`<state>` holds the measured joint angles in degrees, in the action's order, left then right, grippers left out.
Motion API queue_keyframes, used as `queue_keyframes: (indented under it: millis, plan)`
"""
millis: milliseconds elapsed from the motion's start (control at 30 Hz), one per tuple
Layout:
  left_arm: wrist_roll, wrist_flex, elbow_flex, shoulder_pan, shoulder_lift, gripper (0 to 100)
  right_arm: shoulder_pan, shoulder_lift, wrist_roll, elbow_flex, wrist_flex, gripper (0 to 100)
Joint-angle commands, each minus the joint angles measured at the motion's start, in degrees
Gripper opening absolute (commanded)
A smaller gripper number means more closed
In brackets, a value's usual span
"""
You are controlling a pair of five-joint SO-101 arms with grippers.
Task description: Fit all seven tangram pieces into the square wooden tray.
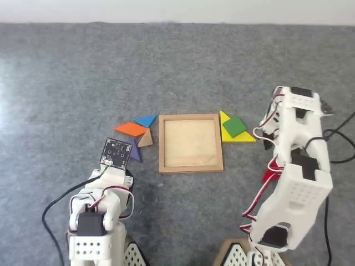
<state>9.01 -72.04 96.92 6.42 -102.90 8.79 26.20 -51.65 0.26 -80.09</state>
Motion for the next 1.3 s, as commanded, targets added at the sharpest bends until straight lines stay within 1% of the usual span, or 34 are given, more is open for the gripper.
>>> queue_keyframes:
  millis: [0,67,167,400,600,867,1033,1133,1267]
  plan:
    - [0.2,-0.4,-0.5,0.1,-1.3,8,-0.6,-0.7,-0.8,-2.5,-0.4,39.8]
    - [0.2,-0.4,-0.5,0.1,-1.3,8,1.4,-0.7,-1.3,-2.5,0.2,39.8]
    - [0.2,-0.4,-0.5,0.1,-1.3,8,3.7,-0.7,-4.5,-2.5,-0.2,39.7]
    - [0.2,-0.4,-0.5,0.1,-1.3,8,5.1,-0.7,-5.1,-2.4,-0.1,39.6]
    - [0.2,-0.4,-0.5,0.1,-1.3,8,7.3,-0.7,-5.1,-2.4,0.2,30.1]
    - [0.2,-0.4,-0.5,0.1,-1.3,8,6.8,1.0,-4.8,-2.7,0.3,29.9]
    - [0.2,-0.4,-0.5,0.1,-1.3,8,4.9,4.4,-4.6,-2.8,3.9,29.6]
    - [0.2,-0.4,-0.5,0.1,-1.3,8,3.3,3.9,-2.1,-2.8,4.3,29.6]
    - [0.2,-0.4,-0.5,0.1,-1.3,8,2.3,2.4,-1.8,-2.8,3.8,29.6]
